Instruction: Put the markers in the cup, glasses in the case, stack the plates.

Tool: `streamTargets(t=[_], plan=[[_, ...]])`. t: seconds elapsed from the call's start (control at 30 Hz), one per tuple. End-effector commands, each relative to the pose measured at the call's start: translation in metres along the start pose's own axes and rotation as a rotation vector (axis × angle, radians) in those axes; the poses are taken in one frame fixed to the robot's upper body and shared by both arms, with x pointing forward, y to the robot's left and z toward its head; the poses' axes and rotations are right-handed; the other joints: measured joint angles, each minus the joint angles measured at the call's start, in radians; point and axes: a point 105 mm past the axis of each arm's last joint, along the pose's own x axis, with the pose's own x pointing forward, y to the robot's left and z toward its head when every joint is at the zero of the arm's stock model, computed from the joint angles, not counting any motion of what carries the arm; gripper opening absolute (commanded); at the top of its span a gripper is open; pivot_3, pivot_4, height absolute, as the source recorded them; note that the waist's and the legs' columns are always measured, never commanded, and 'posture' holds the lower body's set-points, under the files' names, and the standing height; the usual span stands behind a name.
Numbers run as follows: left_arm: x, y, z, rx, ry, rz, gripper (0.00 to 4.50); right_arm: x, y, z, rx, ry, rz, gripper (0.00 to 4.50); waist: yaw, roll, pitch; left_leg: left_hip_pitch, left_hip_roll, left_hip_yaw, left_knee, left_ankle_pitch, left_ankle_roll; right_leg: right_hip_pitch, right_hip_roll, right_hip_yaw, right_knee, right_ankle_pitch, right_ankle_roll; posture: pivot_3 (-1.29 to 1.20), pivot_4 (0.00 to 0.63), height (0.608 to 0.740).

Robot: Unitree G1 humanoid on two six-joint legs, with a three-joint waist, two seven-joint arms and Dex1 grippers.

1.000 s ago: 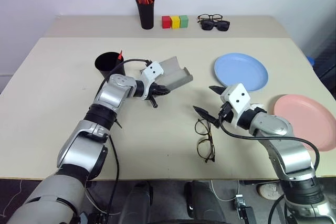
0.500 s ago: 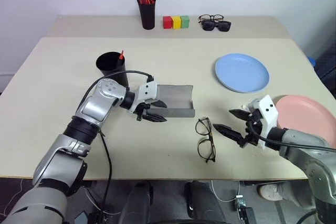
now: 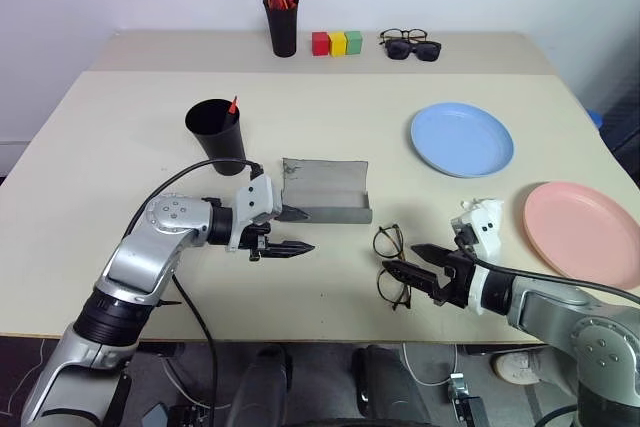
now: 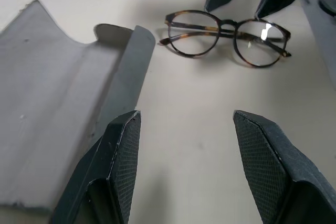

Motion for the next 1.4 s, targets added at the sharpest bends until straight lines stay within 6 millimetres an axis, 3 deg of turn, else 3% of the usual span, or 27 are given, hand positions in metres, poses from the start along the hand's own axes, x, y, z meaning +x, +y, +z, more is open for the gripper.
streamTargets(t=[0.03,0.1,0.2,0.4,0.57,0.7,0.8,0.93,1.07,1.2,1.4], plan=[[-0.010,-0.002,0.009,0.017,-0.025,0.053,2.83,0.001,-0.002,0.000,0.030,0.009,-0.012,4.50,-0.001,0.000,0.000,0.000,0.000,0.000,0.000,0.000,0.000,0.000,0.000,0.000,0.000,0.000,0.000,0.00,0.150,0.740],[-0.011,-0.001,0.011,0.011,-0.030,0.072,2.88,0.002,-0.004,-0.002,0.031,0.029,-0.020,4.26,0.000,0.000,0.000,0.000,0.000,0.000,0.000,0.000,0.000,0.000,0.000,0.000,0.000,0.000,0.000,0.00,0.150,0.740],[-0.014,0.003,0.011,0.001,-0.031,0.100,2.89,0.003,-0.006,-0.005,0.032,0.047,-0.032,3.19,-0.001,0.000,0.000,0.000,0.000,0.000,0.000,0.000,0.000,0.000,0.000,0.000,0.000,0.000,0.000,0.00,0.150,0.740],[-0.015,0.007,0.010,-0.017,-0.025,0.121,2.89,0.003,-0.010,0.000,0.031,0.032,-0.059,0.07,-0.003,0.000,0.000,0.000,0.000,0.000,0.000,0.000,0.000,0.000,0.000,0.000,0.000,0.000,0.000,0.00,0.150,0.740],[-0.019,0.010,0.002,-0.060,-0.019,0.167,2.89,-0.003,-0.012,0.009,-0.057,0.040,-0.092,0.02,-0.003,0.000,0.000,0.000,0.000,0.000,0.000,0.000,0.000,0.000,0.000,0.000,0.000,0.000,0.000,0.00,0.150,0.740],[-0.037,0.023,-0.008,-0.120,-0.026,0.299,2.89,-0.017,0.007,0.041,-0.565,0.076,-0.060,0.02,-0.004,0.002,0.001,0.000,0.000,0.001,0.000,0.000,0.000,-0.001,0.000,0.000,0.000,0.000,0.000,0.00,0.150,0.740],[-0.051,0.032,-0.013,-0.175,-0.050,0.397,2.89,-0.012,0.023,0.070,-0.768,0.004,0.023,0.02,-0.011,0.001,0.001,0.000,0.002,0.001,0.000,0.000,0.001,-0.001,0.002,-0.001,-0.001,-0.001,-0.001,0.00,0.150,0.740],[-0.068,0.033,-0.028,-0.228,-0.055,0.496,2.89,0.030,0.041,0.115,-0.894,-0.130,0.089,0.02,-0.032,0.001,0.001,0.001,0.003,0.002,0.000,0.000,0.001,-0.001,0.002,0.000,-0.001,-0.001,-0.001,0.00,0.150,0.740],[-0.079,0.029,-0.041,-0.243,-0.011,0.551,2.89,0.084,0.053,0.129,-0.979,-0.123,0.157,0.02,-0.031,0.001,0.001,0.001,0.004,0.002,-0.001,0.000,0.000,-0.002,0.002,0.000,0.000,0.000,-0.002,0.00,0.150,0.740],[-0.085,0.021,-0.043,-0.250,-0.011,0.588,2.89,0.119,0.050,0.120,-1.049,-0.049,0.208,0.02,-0.018,0.001,0.001,-0.001,0.002,0.001,-0.001,0.000,0.000,-0.003,0.001,0.000,0.000,0.000,-0.002,0.00,0.150,0.740],[-0.088,0.017,-0.038,-0.256,-0.030,0.618,2.89,0.127,0.035,0.102,-1.064,0.063,0.256,0.02,-0.004,0.001,0.001,-0.001,0.000,0.001,-0.001,0.000,0.000,-0.003,-0.001,0.000,0.000,0.000,-0.001,0.00,0.150,0.740]])
